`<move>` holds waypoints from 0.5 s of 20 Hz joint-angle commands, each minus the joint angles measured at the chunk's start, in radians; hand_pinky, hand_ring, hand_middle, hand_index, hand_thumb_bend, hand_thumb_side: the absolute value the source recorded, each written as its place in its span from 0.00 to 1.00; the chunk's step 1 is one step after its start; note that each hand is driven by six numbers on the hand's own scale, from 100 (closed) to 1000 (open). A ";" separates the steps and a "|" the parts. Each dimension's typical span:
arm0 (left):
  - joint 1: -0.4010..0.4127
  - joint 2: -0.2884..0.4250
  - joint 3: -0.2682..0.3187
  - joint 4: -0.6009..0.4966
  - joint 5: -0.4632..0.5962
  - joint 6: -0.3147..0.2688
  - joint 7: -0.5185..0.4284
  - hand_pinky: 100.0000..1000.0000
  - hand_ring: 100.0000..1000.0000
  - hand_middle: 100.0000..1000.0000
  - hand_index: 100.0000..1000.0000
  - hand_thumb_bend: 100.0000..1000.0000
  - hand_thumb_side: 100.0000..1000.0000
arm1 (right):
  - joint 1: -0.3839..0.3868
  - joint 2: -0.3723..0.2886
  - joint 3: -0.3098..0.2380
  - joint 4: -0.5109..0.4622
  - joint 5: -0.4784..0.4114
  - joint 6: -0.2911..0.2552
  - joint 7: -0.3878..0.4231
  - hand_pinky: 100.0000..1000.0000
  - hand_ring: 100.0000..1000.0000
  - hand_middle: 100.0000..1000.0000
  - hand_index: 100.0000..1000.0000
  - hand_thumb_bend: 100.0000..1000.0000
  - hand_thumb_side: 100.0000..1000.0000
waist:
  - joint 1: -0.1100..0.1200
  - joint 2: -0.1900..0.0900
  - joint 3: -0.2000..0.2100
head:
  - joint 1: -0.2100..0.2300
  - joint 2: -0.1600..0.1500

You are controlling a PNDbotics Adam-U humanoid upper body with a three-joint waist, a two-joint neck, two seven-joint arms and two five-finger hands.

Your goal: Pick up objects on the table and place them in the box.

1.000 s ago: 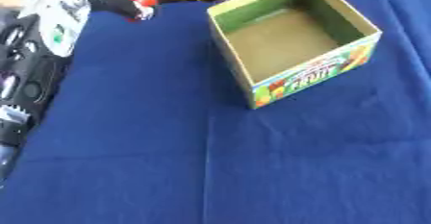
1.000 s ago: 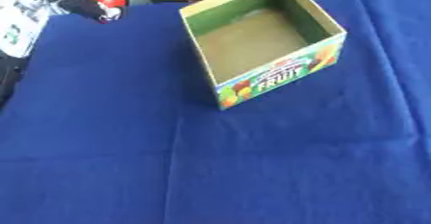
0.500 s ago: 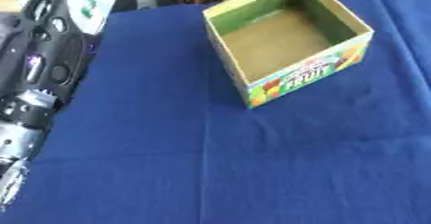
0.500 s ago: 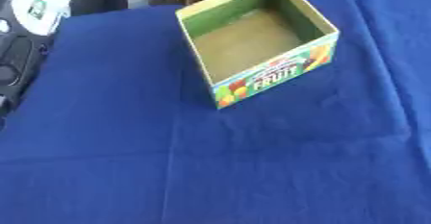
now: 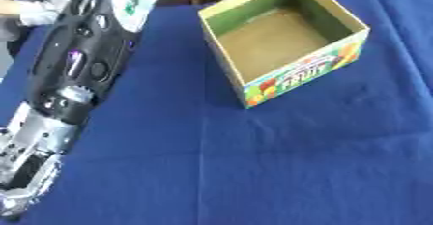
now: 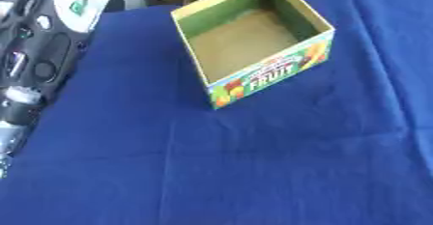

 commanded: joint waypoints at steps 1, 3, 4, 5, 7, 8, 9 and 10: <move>-0.027 -0.004 -0.007 0.003 -0.007 -0.019 0.013 0.00 0.28 0.41 0.55 0.00 0.29 | -0.020 -0.007 0.000 -0.020 -0.006 -0.004 0.007 0.60 0.63 0.42 0.65 0.00 0.76 | -0.008 -0.017 -0.007 | -0.003 -0.047; -0.025 -0.013 -0.010 0.011 -0.009 -0.027 0.020 0.00 0.28 0.41 0.55 0.00 0.29 | -0.026 -0.004 0.002 -0.020 -0.008 -0.005 0.010 0.60 0.63 0.42 0.65 0.00 0.76 | -0.006 -0.014 -0.016 | -0.011 -0.071; -0.024 -0.016 -0.011 0.016 -0.011 -0.030 0.022 0.00 0.28 0.41 0.55 0.00 0.29 | -0.029 -0.003 0.003 -0.020 -0.009 -0.005 0.011 0.60 0.63 0.42 0.65 0.00 0.76 | -0.006 -0.013 -0.020 | -0.013 -0.078; -0.023 -0.018 -0.011 0.020 -0.012 -0.033 0.024 0.00 0.28 0.41 0.55 0.00 0.29 | -0.030 -0.002 0.003 -0.020 -0.010 -0.005 0.012 0.60 0.63 0.42 0.65 0.00 0.76 | -0.005 -0.013 -0.021 | -0.014 -0.082; -0.019 -0.030 -0.009 0.039 -0.007 -0.038 0.026 0.00 0.28 0.41 0.55 0.00 0.29 | -0.038 0.001 0.007 -0.020 -0.012 -0.007 0.015 0.60 0.63 0.42 0.65 0.00 0.77 | -0.002 -0.009 -0.031 | -0.017 -0.092; -0.017 -0.033 -0.007 0.053 -0.003 -0.040 0.029 0.00 0.28 0.41 0.55 0.00 0.29 | -0.041 0.002 0.008 -0.020 -0.013 -0.007 0.017 0.60 0.63 0.42 0.65 0.00 0.75 | 0.001 -0.008 -0.036 | -0.018 -0.094; -0.016 -0.037 -0.005 0.066 -0.007 -0.042 0.034 0.00 0.28 0.41 0.55 0.00 0.30 | -0.044 0.003 0.009 -0.020 -0.014 -0.008 0.019 0.60 0.63 0.42 0.65 0.00 0.75 | 0.003 -0.006 -0.041 | -0.018 -0.094; -0.015 -0.041 -0.003 0.080 -0.012 -0.045 0.039 0.00 0.29 0.41 0.55 0.00 0.30 | -0.045 0.004 0.010 -0.020 -0.015 -0.008 0.020 0.60 0.63 0.42 0.65 0.00 0.75 | 0.005 -0.005 -0.045 | -0.018 -0.092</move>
